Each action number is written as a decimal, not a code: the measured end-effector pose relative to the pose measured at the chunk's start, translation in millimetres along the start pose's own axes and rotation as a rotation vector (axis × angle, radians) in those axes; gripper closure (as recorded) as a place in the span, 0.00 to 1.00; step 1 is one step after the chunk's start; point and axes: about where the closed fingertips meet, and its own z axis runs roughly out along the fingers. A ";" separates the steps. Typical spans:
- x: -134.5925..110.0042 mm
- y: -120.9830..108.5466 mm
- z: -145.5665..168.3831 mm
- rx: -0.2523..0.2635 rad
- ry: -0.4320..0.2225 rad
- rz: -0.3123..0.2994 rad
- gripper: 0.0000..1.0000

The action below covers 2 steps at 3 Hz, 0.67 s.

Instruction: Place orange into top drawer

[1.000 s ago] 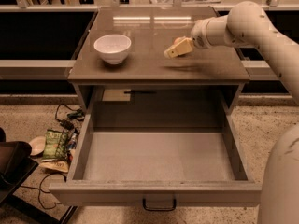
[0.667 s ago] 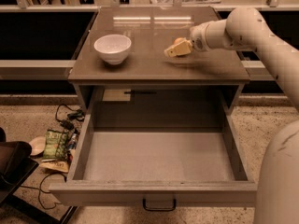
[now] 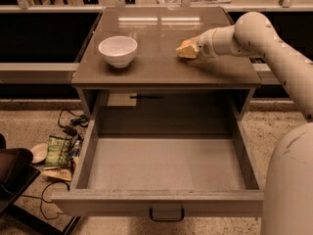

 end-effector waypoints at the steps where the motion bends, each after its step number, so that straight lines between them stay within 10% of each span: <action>1: 2.8 3.5 4.3 -0.016 0.000 0.017 0.89; 2: -27.4 15.2 -2.3 -0.038 -0.040 -0.023 1.00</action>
Offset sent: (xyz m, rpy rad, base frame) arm -0.0128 0.0340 0.0653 0.0332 -0.0890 0.0954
